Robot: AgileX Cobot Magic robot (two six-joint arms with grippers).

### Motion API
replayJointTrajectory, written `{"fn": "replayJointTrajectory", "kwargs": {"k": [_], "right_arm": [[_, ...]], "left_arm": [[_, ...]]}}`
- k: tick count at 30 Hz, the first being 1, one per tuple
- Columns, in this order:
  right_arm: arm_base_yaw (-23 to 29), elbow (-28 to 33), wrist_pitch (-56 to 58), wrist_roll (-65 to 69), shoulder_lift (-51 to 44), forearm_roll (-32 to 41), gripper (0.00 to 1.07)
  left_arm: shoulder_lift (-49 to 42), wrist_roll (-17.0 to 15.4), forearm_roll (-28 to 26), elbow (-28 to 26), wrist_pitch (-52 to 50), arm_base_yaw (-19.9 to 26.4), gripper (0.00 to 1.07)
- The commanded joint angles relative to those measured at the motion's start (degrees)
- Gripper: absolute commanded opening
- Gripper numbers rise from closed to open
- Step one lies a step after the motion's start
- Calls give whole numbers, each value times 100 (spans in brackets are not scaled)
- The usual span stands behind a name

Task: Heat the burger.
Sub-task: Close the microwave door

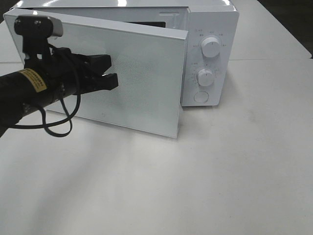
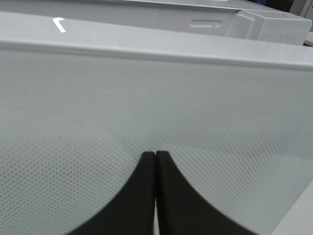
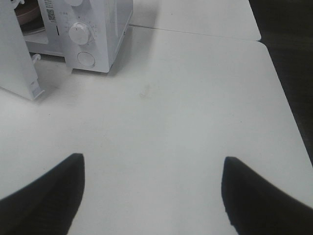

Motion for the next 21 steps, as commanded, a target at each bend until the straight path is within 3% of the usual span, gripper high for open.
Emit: {"fn": "replayJointTrajectory", "kwargs": {"k": [1,21], "right_arm": [[-23,17,-29,-57,-160,0,75],[-23,17,-29,-57,-160,0,75]], "left_arm": [[126,17,-160,-453,338,-149,0],[1037,143,-539,-2406,1684,-453,0]]}}
